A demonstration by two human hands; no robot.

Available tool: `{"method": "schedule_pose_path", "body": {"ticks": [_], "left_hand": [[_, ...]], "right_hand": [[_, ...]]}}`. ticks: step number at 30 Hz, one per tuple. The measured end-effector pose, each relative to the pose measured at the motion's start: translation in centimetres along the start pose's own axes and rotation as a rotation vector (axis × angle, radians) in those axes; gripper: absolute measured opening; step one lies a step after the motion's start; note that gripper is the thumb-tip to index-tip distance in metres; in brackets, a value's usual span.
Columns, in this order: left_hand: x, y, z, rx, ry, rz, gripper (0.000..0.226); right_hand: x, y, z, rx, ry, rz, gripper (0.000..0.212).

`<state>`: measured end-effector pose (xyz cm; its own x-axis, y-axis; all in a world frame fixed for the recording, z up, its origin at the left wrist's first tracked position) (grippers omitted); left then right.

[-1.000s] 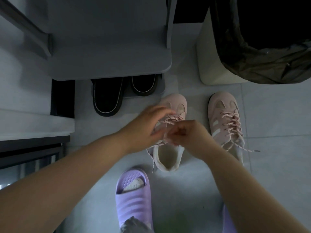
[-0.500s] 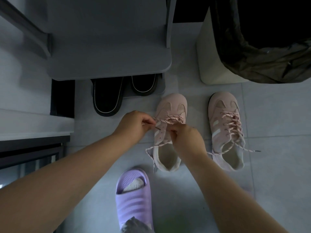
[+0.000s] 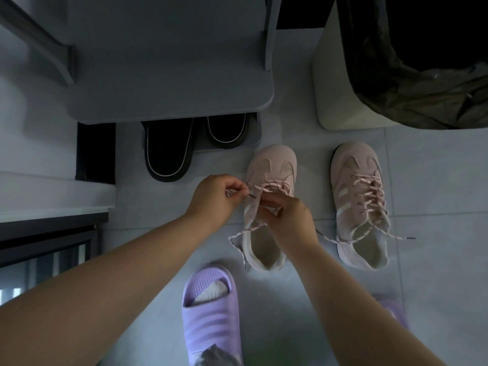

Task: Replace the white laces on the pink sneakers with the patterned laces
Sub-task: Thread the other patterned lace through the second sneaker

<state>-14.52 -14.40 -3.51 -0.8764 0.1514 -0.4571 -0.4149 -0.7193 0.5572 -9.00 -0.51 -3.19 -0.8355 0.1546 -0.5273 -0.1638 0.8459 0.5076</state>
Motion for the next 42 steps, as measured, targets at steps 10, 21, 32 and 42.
{"method": "schedule_pose_path", "body": {"ticks": [10, 21, 32, 42], "left_hand": [[-0.3, -0.5, 0.2, -0.013, 0.052, 0.033, 0.008], [-0.1, -0.4, 0.4, -0.041, 0.076, 0.014, 0.007], [0.0, -0.3, 0.7, 0.072, -0.042, -0.110, 0.008], [-0.5, -0.1, 1.0, 0.377, -0.021, -0.081, 0.076]], "right_hand": [[0.3, 0.1, 0.3, 0.071, 0.001, -0.008, 0.031], [0.6, 0.2, 0.2, 0.081, 0.030, -0.003, 0.030], [0.6, 0.3, -0.2, 0.063, 0.026, -0.044, 0.028], [1.0, 0.4, -0.5, -0.214, 0.055, -0.111, 0.013]]}}
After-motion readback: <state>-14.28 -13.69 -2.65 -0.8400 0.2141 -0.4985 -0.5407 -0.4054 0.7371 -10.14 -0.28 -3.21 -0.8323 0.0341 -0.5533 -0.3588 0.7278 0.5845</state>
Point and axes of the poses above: each hand's wrist, its own x-axis towards the middle knuckle, its own y-axis out of the back of the hand, z = x × y, the point moved 1 cm from there along x, towards the middle knuckle, and after that the axes turned 2 degrees about y, right-handed, at the moved point
